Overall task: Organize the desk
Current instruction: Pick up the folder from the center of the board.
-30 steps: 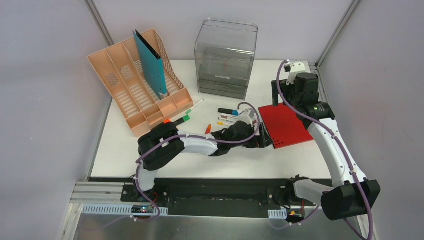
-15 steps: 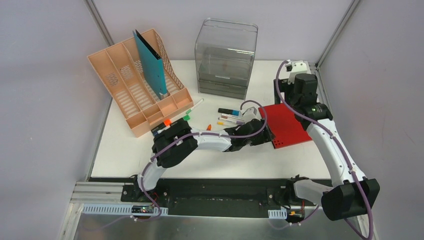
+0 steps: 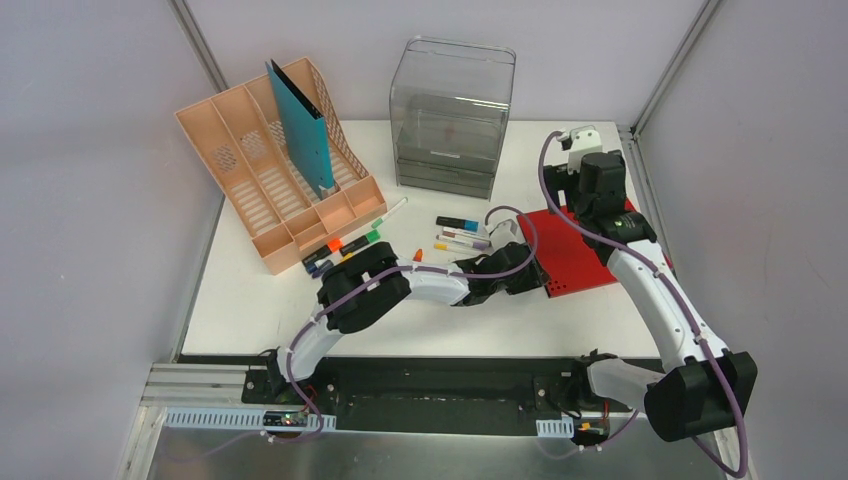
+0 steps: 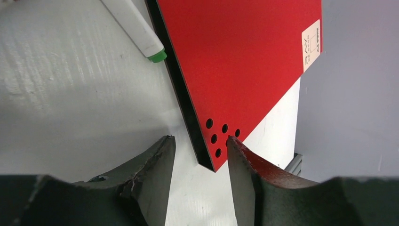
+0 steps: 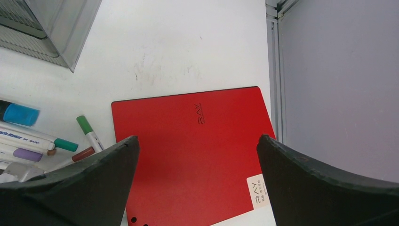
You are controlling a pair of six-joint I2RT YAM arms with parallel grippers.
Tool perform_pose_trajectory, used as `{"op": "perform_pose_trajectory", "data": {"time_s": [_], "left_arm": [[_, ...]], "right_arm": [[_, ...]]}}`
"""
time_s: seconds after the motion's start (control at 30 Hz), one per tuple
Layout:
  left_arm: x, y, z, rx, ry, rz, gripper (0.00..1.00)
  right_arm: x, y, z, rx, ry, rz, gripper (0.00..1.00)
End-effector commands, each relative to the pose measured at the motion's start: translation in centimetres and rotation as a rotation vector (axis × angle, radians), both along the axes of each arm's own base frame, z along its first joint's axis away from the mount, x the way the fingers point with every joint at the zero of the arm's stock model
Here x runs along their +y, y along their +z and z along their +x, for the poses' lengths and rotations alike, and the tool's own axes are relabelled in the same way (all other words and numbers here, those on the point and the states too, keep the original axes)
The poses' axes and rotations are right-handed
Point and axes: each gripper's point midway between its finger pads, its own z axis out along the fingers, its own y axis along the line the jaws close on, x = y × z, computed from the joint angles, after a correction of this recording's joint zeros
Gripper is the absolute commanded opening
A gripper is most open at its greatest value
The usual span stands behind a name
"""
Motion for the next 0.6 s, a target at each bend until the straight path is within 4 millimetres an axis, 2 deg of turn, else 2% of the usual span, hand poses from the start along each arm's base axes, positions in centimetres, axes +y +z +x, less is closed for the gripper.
{"op": "perform_pose_trajectory", "data": {"time_s": [0.0,0.23,0.4,0.57], "left_arm": [[-2.25,3.04,0.17,-0.026,-0.023,-0.124,0.44],[-2.5,2.48,0.37,0.008,-0.024,-0.147,0.4],[-2.8,2.64,0.45,0.019,-0.032,-0.191,0.33],[-2.71,2.56,0.49,0.028,-0.031,-0.197,0.32]], "right_arm": [[0.11,1.23,0.78,-0.058,0.001,-0.019,0.99],[0.36,1.16,0.77,-0.058,0.012,-0.023,0.99],[0.43,1.21,0.74,-0.059,0.016,-0.022,0.99],[0.44,1.27,0.72,-0.061,0.016,-0.021,0.99]]}}
